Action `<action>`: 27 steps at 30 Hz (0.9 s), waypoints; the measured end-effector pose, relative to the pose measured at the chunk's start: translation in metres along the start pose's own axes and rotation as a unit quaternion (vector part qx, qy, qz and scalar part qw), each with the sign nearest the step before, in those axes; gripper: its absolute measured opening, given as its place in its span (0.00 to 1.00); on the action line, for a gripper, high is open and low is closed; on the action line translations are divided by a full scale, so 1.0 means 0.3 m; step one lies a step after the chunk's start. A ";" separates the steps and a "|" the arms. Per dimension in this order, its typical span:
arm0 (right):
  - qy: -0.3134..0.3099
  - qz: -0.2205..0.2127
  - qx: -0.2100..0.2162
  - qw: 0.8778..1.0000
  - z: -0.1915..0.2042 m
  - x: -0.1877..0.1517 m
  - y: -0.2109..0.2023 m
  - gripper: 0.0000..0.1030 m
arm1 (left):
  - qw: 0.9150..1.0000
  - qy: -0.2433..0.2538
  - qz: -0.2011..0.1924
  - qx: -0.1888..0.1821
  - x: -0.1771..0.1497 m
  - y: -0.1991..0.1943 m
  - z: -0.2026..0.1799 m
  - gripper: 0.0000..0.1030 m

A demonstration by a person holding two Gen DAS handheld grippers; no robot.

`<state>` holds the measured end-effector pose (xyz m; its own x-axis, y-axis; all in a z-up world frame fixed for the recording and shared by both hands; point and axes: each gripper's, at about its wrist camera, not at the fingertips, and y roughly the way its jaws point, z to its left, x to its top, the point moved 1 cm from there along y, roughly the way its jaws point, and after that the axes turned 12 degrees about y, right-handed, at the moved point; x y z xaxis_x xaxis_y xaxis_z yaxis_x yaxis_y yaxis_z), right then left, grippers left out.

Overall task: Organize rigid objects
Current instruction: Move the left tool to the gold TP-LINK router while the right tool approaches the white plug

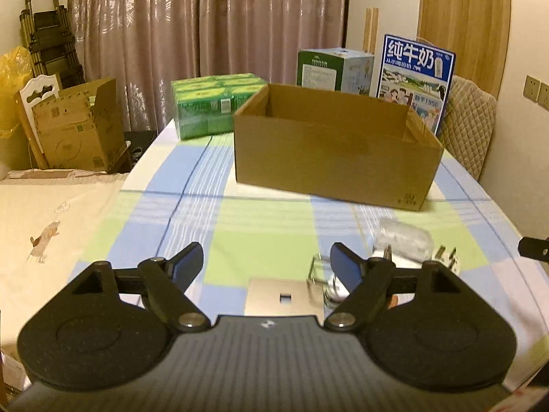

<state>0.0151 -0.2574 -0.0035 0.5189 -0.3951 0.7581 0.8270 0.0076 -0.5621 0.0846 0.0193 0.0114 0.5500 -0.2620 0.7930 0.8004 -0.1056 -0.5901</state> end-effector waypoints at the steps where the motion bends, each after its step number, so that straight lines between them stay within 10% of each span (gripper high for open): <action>1: 0.002 0.003 -0.001 1.000 -0.004 -0.017 0.004 0.69 | 1.000 0.003 0.000 0.000 -0.016 0.002 -0.012 0.76; 27: -0.031 0.039 -0.006 0.999 0.013 -0.140 0.134 0.69 | 0.998 0.007 0.062 -0.019 -0.187 0.167 -0.033 0.80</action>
<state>0.0273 -0.2369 -0.0567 0.5944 -0.3364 0.7304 0.7809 0.0245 -0.6242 0.0914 0.0193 -0.0640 0.6407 -0.2894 0.7112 0.7166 -0.1071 -0.6892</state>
